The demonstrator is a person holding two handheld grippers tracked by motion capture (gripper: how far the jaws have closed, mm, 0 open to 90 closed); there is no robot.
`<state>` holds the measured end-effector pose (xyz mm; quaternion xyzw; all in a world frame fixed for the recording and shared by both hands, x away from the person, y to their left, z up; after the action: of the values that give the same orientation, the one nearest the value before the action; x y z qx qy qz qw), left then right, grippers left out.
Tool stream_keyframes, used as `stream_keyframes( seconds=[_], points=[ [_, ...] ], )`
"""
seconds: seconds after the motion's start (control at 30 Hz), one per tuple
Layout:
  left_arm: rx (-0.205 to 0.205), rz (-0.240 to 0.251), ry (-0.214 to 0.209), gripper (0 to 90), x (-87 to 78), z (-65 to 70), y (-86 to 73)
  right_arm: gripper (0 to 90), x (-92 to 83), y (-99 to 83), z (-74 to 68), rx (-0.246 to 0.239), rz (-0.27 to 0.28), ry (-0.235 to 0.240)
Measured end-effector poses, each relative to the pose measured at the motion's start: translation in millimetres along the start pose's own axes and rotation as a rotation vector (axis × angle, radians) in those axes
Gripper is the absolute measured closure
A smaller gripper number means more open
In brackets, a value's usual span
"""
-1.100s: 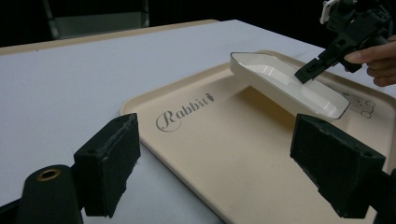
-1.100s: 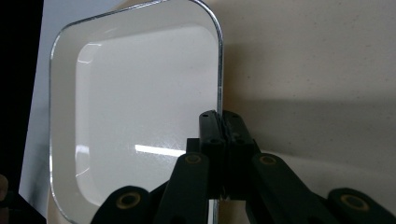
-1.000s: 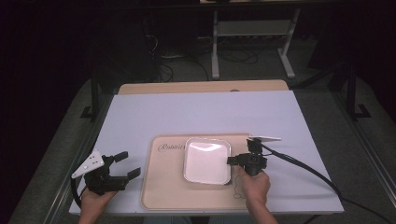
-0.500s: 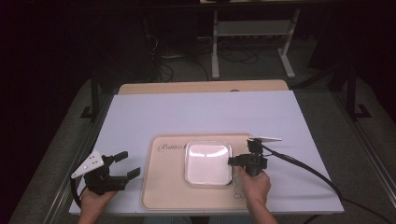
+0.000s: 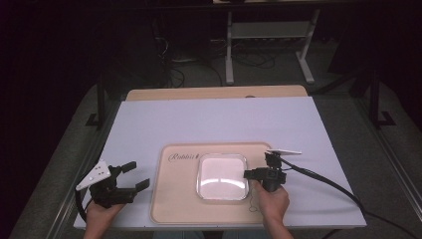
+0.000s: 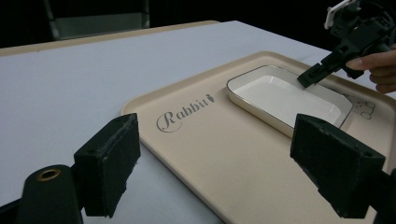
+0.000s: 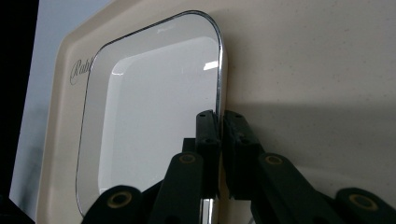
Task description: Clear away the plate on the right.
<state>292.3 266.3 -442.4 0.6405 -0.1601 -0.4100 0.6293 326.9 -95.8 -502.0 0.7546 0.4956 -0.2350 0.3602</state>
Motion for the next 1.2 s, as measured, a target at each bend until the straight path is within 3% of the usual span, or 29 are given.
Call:
stream_keyframes(
  seconds=[0.43, 0.7, 0.93, 1.2],
  points=[
    [0.002, 0.001, 0.0, 15.7, -0.5, 0.1, 0.2, 84.0, -3.0, 0.9, 0.2, -0.005, 0.012, 0.008],
    [0.007, -0.004, -0.002, 15.8, 0.4, 0.7, -0.2, 73.1, -9.5, 6.2, -3.0, -0.035, 0.052, 0.032],
    [0.008, -0.007, 0.002, 15.7, 0.3, 0.7, -0.8, 61.5, -20.0, 15.2, -5.7, -0.107, 0.11, 0.063],
    [0.017, -0.015, 0.001, 15.7, 2.0, 2.5, -1.4, 50.2, -32.1, 28.4, -5.7, -0.236, 0.202, 0.069]
  ],
)
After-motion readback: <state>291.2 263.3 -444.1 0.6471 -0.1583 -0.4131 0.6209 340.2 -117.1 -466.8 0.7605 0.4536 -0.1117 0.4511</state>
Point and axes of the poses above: each handheld gripper's, and its own axes: x roughly forward along the jaws, y roughly out of its top, z roughly to its right, the point moved 8 cm from there along x, roughly forward along the jaws, and after that the axes turned 1 degree about z, right-handed, at the moved point
